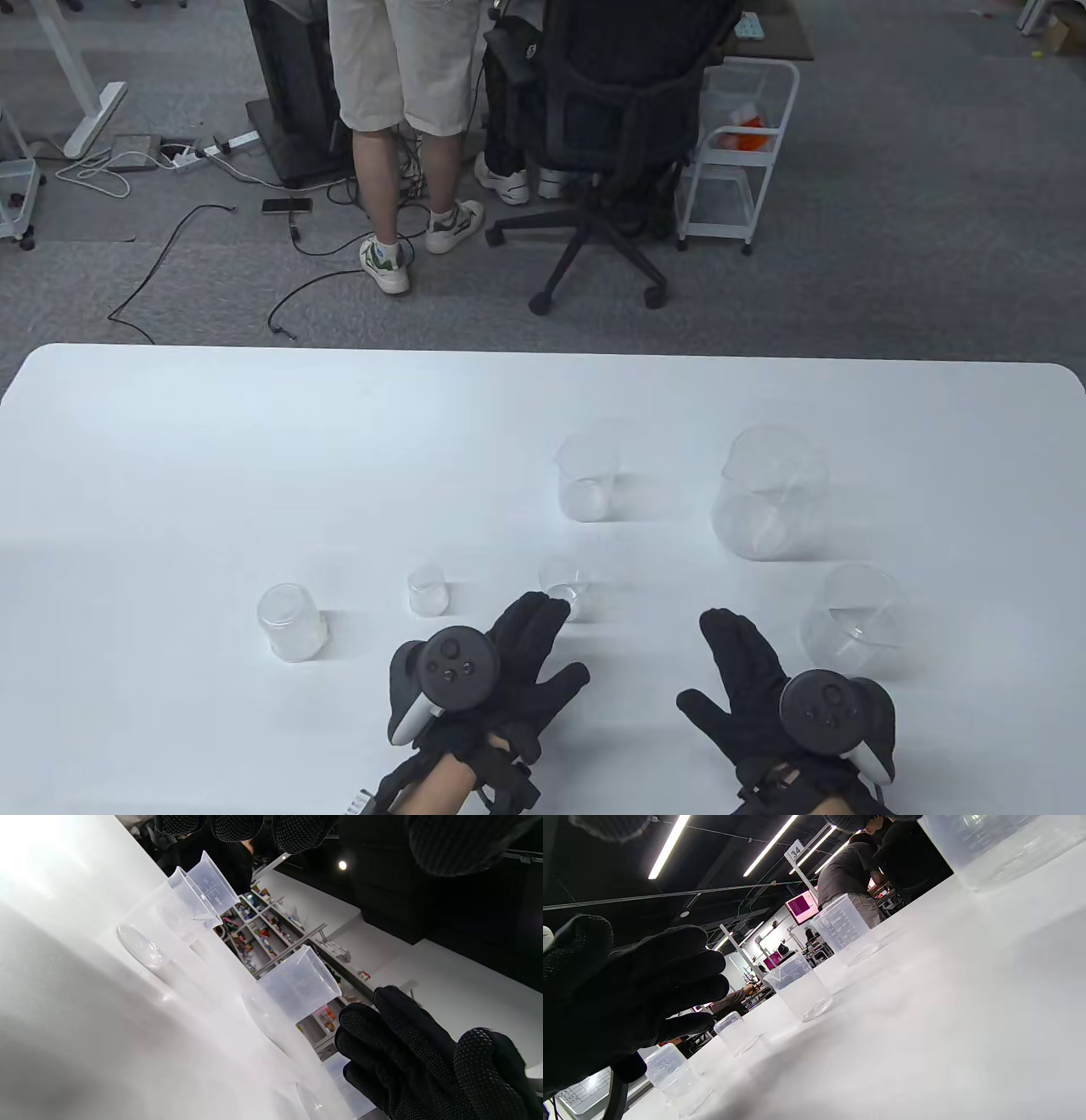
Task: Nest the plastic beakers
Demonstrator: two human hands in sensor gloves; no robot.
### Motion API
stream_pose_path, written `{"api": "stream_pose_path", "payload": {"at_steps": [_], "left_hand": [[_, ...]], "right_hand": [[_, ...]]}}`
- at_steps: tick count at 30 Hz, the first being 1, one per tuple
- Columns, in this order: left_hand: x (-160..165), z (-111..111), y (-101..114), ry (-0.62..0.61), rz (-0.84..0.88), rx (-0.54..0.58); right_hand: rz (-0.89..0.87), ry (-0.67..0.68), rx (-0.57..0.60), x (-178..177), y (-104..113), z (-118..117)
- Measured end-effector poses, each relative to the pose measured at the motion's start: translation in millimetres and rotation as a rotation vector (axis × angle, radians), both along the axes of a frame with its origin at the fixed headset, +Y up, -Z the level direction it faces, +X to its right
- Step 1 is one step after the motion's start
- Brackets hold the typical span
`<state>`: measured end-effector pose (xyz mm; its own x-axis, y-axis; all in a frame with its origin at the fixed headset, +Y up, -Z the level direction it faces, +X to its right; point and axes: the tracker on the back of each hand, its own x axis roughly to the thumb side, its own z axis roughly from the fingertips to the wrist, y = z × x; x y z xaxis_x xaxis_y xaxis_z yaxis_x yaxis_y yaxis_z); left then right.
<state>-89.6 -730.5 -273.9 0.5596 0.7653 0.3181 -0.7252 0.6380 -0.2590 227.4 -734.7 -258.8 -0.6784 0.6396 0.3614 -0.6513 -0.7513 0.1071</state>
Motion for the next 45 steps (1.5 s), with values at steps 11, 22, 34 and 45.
{"api": "stream_pose_path", "payload": {"at_steps": [11,22,34,45], "left_hand": [[-1.7,1.4,2.5,0.012,0.017,0.014],[-3.7,1.2,3.6,0.020,0.040,0.016],[-3.8,1.2,4.0,0.019,0.049,0.026],[-5.1,1.2,4.6,0.023,0.059,0.028]], "right_hand": [[0.018,-0.087,0.067,-1.1,13.2,-1.9],[0.293,-0.301,0.250,6.2,82.5,-25.2],[0.381,-0.553,0.037,12.6,136.0,-125.0],[0.455,-0.704,-0.277,7.8,112.8,-214.1]]}}
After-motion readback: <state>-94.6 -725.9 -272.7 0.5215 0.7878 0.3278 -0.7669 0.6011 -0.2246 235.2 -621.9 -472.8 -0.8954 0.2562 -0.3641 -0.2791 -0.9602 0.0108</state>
